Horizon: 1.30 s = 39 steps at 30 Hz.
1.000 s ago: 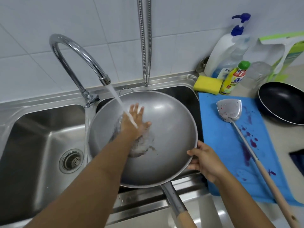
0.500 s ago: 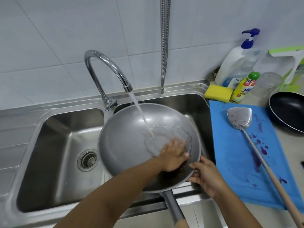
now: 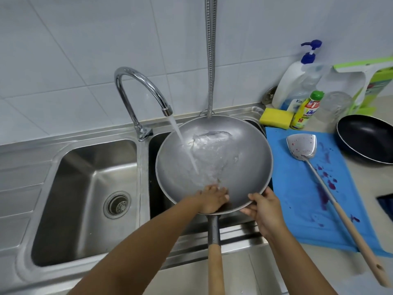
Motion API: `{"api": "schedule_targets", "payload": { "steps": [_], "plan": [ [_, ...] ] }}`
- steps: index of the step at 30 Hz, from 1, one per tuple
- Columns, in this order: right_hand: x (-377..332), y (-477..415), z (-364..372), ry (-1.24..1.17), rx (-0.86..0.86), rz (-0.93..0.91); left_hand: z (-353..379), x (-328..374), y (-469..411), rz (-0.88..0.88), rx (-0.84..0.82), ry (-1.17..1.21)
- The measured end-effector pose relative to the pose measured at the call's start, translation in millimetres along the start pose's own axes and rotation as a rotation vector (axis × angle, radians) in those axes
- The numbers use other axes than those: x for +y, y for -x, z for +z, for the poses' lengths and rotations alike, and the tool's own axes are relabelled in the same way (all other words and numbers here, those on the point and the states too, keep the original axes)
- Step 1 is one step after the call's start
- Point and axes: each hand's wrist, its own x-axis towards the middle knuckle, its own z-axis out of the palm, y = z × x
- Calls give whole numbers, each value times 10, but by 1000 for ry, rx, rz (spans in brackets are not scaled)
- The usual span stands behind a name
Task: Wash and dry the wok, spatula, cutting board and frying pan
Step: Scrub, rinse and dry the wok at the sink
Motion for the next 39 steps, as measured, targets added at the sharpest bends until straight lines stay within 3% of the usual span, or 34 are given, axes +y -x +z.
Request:
{"api": "schedule_targets", "payload": {
  "steps": [2, 4, 7, 9, 11, 14, 16, 17, 23, 29, 33, 37, 39],
  "plan": [
    [19, 10, -30, 3, 14, 7, 8, -125, 71, -22, -25, -87],
    [40, 50, -78, -4, 11, 15, -68, -467, 184, -212, 38, -238],
    [53, 94, -113, 12, 11, 0, -300, -972, 438, -525, 264, -378],
    [58, 113, -113, 16, 14, -6, -486, -1184, 549, -617, 494, -321],
    [59, 130, -107, 13, 20, -12, -671, -1371, 541, -651, 746, -6],
    [46, 167, -87, 14, 19, -34, -920, -1382, 455, -502, 967, 852],
    [41, 193, -76, 19, 18, -47, -1028, -1267, 408, -379, 935, 1248],
    [41, 214, -69, 24, 19, -49, -1075, -1239, 381, -359, 930, 1324],
    [54, 354, -127, 40, 38, -45, -1461, -1284, 184, -331, 1068, 1231],
    [-23, 413, -251, 11, 85, -67, -1801, -1491, -8, -365, 972, 1105],
    [-119, 489, -269, 60, 129, -104, -1373, -1348, 134, -297, 981, 990],
    [-224, 572, -261, 165, 171, -124, -419, -989, 28, -272, 604, 1232],
    [-293, 617, -268, 189, 170, -147, -197, -847, 12, -239, 577, 1364]
  ]
}}
